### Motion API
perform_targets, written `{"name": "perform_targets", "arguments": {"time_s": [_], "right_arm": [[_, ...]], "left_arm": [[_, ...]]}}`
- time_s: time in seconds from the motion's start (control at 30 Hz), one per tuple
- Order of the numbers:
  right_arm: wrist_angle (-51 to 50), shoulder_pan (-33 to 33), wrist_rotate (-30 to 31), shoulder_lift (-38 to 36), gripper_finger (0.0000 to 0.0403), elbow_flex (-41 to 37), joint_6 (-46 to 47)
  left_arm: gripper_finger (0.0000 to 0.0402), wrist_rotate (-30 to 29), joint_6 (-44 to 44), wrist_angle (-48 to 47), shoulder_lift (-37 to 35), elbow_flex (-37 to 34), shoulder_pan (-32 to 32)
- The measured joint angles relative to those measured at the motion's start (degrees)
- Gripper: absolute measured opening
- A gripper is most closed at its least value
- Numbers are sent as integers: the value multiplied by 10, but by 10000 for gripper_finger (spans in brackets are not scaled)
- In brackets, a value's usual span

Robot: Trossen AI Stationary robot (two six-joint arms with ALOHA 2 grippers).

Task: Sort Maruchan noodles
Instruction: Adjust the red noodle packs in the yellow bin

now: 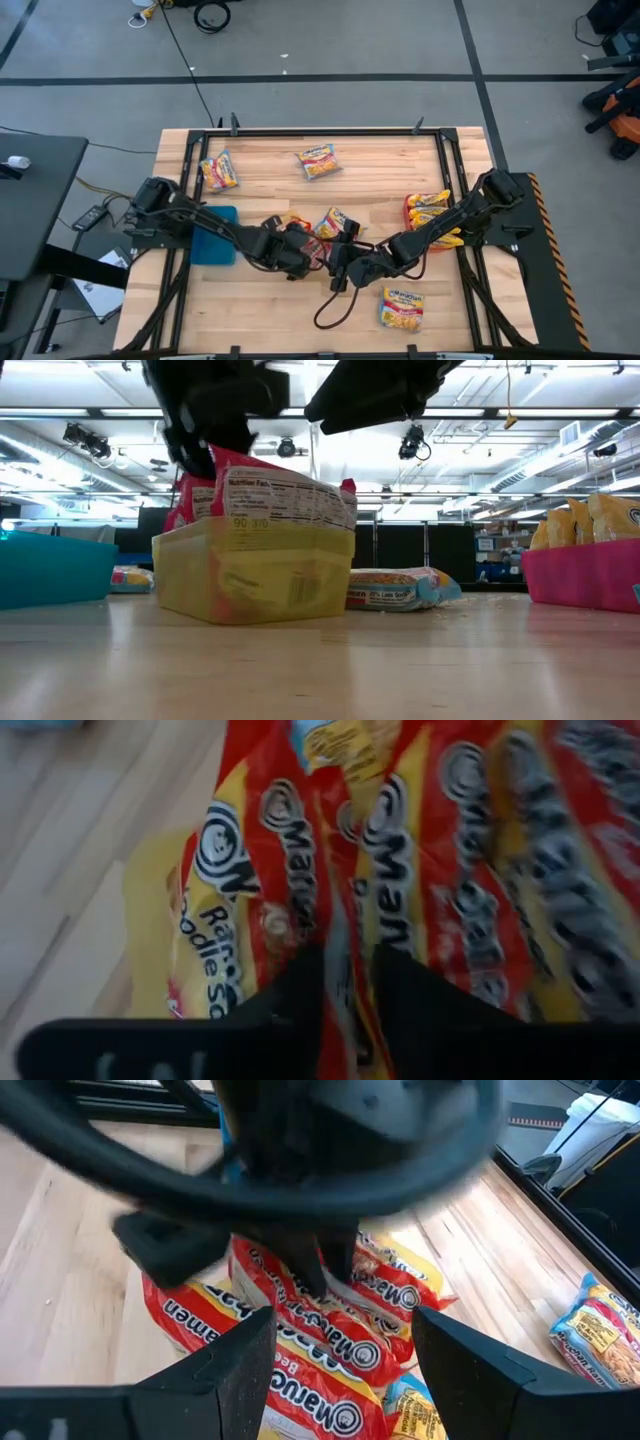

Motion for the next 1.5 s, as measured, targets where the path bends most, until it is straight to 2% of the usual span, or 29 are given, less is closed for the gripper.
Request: {"name": "perform_targets", "arguments": {"time_s": [0.1, 0.23, 0.47, 0.6, 0.67, 0.77, 0.93, 1.27, 1.5], "right_arm": [[-4, 0, -1, 0, 240, 0, 2], [-9, 0, -2, 0, 240, 0, -1], [-11, -1, -2, 0, 240, 0, -1], [-11, -1, -2, 0, 240, 0, -1], [-11, -1, -2, 0, 240, 0, -1], [-12, -1, -2, 0, 240, 0, -1], [-15, 2, -2, 0, 240, 0, -1], [-19, 27, -1, 0, 240, 0, 1], [-25, 37, -1, 0, 240, 0, 2]], "left_arm": [[69, 18, -6, 12, 6, -9, 12], [65, 44, 13, 40, 7, -12, 15], [108, 95, 25, 55, 4, -10, 14], [143, 80, 56, 55, 3, -10, 13], [149, 68, 60, 55, 6, -10, 13], [122, 73, 63, 54, 8, -10, 14], [16, 83, 72, 48, 6, -11, 15], [5, 96, 87, -46, -26, 41, 32], [3, 186, 93, -50, -39, 45, 37]]}}
